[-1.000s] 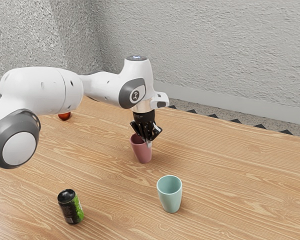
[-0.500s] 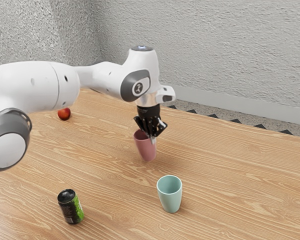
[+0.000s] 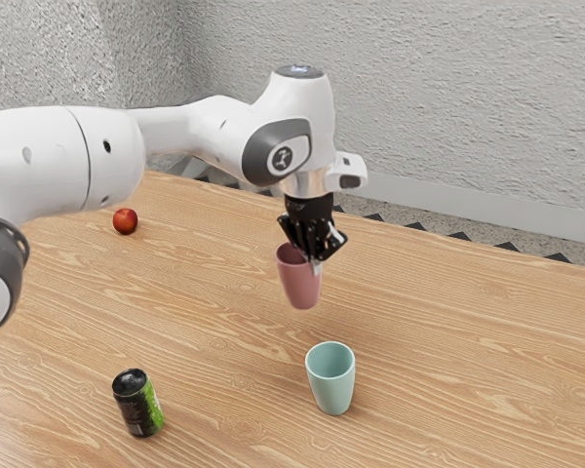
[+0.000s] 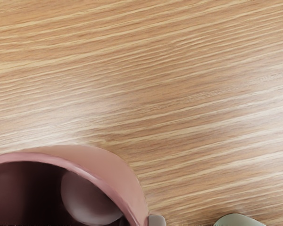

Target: Place the left cup onto the right cup

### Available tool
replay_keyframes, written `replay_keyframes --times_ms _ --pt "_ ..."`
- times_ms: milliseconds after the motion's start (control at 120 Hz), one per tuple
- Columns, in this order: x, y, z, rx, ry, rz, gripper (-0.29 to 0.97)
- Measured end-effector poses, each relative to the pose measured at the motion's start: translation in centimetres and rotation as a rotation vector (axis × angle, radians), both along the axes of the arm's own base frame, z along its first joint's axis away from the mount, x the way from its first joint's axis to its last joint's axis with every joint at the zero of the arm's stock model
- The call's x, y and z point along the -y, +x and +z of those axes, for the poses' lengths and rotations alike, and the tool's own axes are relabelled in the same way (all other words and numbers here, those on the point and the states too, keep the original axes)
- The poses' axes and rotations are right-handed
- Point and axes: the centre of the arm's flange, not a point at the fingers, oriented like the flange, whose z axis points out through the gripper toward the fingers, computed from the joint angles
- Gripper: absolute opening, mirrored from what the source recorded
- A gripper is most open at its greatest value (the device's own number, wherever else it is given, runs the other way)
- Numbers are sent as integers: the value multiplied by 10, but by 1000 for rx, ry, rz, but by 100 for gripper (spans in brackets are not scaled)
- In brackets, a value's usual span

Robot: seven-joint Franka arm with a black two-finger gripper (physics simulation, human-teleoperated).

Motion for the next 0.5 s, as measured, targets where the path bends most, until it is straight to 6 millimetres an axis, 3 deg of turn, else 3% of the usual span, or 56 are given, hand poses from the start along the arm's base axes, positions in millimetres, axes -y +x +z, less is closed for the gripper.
replay_keyframes --times_ms 217,500 --pt "25 -18 22 11 25 -25 -11" --pt "58 -35 24 3 38 -42 -11"
